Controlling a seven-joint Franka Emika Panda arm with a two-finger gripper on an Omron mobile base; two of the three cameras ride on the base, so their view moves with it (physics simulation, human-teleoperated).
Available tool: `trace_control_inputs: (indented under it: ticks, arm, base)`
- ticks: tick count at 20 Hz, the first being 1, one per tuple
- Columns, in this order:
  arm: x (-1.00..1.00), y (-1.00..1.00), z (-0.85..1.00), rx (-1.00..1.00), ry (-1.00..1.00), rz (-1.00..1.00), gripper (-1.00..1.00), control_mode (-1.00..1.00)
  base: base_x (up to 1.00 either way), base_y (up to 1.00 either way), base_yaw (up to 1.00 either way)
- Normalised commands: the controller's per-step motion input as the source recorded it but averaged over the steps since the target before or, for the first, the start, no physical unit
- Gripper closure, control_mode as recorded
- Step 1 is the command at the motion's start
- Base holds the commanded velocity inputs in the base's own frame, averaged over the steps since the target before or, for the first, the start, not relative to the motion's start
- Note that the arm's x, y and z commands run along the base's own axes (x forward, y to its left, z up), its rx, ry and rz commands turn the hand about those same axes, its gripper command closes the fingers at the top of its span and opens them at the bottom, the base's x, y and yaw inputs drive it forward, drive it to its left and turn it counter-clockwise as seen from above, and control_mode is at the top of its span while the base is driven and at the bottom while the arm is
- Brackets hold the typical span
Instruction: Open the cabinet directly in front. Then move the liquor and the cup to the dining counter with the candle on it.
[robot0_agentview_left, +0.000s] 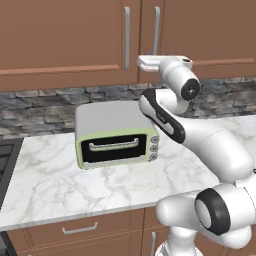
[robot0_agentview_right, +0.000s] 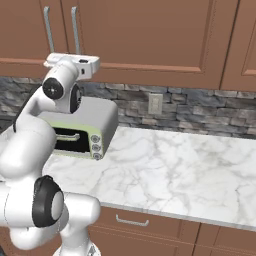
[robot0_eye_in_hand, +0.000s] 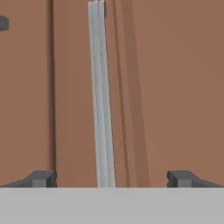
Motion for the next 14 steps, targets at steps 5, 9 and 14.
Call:
trace_control_inputs:
  ticks: [5,9,14]
  arm:
    - [0.41,0.0,0.0,0.0,0.05,0.0,-1.0,-1.0]
    - [0.39,0.0,0.0,0.0,0.05,0.0,-1.0,-1.0]
    - [0.39,0.02,0.0,0.0,0.04,0.0,-1.0,-1.0]
  base:
    - [0.0,0.0,0.0]
    - [0.0,0.0,0.0]
    - [0.0,0.0,0.0]
